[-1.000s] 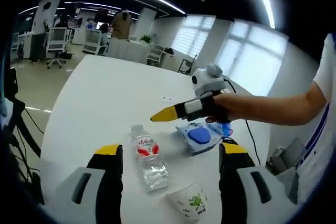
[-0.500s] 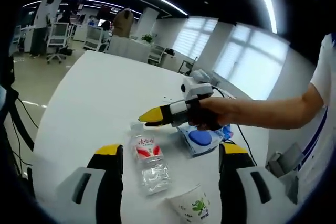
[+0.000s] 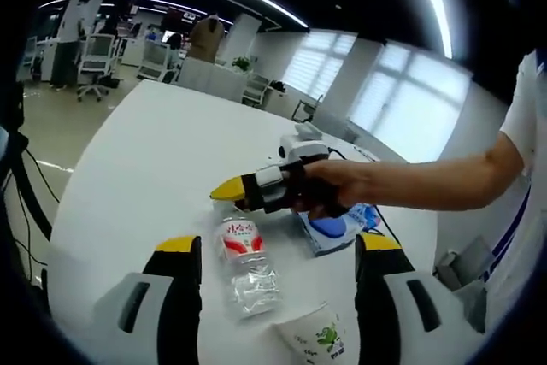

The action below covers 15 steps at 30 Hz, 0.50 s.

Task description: Arrange the tabletop items into an orderly group along one side of the table until the central work area is clear of visible clutter.

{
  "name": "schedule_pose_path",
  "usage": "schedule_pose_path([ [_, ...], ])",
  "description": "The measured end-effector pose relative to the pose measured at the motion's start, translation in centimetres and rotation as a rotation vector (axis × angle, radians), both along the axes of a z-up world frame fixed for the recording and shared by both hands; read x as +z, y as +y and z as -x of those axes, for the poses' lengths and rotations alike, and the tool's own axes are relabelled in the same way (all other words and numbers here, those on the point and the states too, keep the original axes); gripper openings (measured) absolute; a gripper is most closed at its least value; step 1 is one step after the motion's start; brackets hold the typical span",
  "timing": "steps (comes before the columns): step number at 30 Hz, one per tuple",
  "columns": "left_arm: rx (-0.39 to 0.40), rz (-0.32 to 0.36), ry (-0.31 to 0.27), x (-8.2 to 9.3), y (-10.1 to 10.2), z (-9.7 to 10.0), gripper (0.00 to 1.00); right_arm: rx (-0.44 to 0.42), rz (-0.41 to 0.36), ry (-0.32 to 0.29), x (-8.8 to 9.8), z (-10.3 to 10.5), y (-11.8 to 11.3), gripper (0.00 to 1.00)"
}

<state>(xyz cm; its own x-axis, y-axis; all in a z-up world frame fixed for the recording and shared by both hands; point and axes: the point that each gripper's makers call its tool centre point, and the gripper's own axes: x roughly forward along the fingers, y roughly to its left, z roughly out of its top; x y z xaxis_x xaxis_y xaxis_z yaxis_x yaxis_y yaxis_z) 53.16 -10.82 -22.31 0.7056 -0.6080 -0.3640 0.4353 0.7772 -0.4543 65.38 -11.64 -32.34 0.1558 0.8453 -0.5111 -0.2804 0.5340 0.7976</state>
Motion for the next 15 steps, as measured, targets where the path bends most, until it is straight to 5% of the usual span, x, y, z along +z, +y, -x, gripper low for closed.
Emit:
schedule_pose_path([
  [3,0.002,0.004,0.003,-0.2,0.1,-0.1,0.74,-0.011,-0.021,0.015,0.1,0.1,0.4,0.22],
  [15,-0.009,-0.006,0.012,-1.0,0.6,-0.6,0.73,0.022,-0.014,-0.081,1.7,0.2,0.3,0.21],
])
